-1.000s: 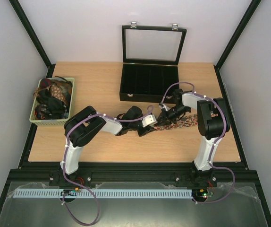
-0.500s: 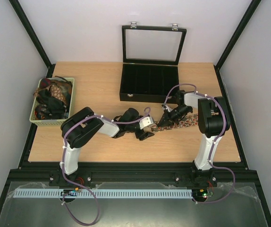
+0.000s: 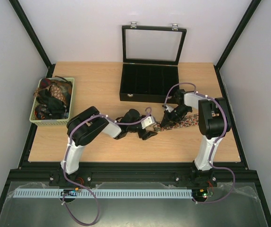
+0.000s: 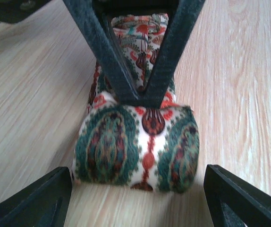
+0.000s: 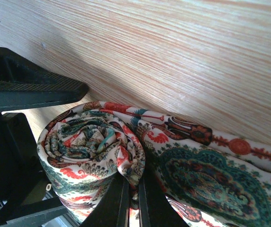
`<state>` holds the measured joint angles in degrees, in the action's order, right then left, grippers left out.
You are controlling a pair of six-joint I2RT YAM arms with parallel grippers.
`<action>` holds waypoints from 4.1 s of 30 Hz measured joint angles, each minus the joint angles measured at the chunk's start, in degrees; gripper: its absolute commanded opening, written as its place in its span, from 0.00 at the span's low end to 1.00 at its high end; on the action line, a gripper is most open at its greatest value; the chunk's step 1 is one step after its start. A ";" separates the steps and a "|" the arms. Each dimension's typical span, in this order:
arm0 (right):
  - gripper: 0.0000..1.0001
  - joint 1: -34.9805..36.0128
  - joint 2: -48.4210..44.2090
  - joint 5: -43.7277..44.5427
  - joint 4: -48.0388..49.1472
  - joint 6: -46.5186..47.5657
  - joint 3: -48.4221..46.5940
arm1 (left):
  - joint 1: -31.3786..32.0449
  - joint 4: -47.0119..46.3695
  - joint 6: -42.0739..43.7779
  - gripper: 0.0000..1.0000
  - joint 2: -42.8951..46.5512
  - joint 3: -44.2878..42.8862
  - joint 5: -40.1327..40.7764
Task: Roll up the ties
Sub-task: Roll the tie at the center of the board.
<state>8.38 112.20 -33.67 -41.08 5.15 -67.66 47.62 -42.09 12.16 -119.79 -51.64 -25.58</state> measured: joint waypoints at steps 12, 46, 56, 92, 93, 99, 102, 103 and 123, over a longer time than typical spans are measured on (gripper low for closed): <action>0.06 0.15 0.11 0.13 -0.02 -0.04 -0.13 | 0.85 -2.97 0.66 0.40 -5.84 -6.27 -1.01; 0.47 -0.39 -0.92 -3.13 3.37 -1.42 0.39 | -2.86 9.73 4.72 0.40 6.58 3.78 1.27; 0.47 5.40 -5.86 -12.28 3.98 -4.39 2.69 | -1.51 12.48 6.69 0.40 7.32 3.02 3.98; 0.01 4.52 0.15 -10.25 5.14 -5.55 3.50 | -2.86 12.59 6.27 0.78 10.25 6.51 1.11; 0.02 4.24 0.15 -9.66 5.11 -5.35 3.69 | -2.91 11.98 6.01 0.78 10.25 6.69 0.55; 0.01 3.74 0.37 -7.02 4.31 -5.05 3.52 | -2.21 7.45 5.18 0.79 8.72 6.19 -1.09; 0.01 3.74 1.03 -6.36 3.19 -4.68 2.56 | -1.62 5.14 5.07 0.77 6.08 5.11 -1.33; 0.01 3.74 1.18 -6.25 2.86 -4.46 2.29 | -1.49 4.70 5.05 0.76 5.09 4.59 -1.42; 0.41 3.93 3.10 -6.25 -1.38 -1.90 -1.81 | -0.85 4.35 6.69 0.39 1.77 -0.02 -0.90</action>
<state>12.32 115.31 -39.92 -42.46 3.25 -69.47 46.76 -37.74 18.85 -118.02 -51.66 -26.48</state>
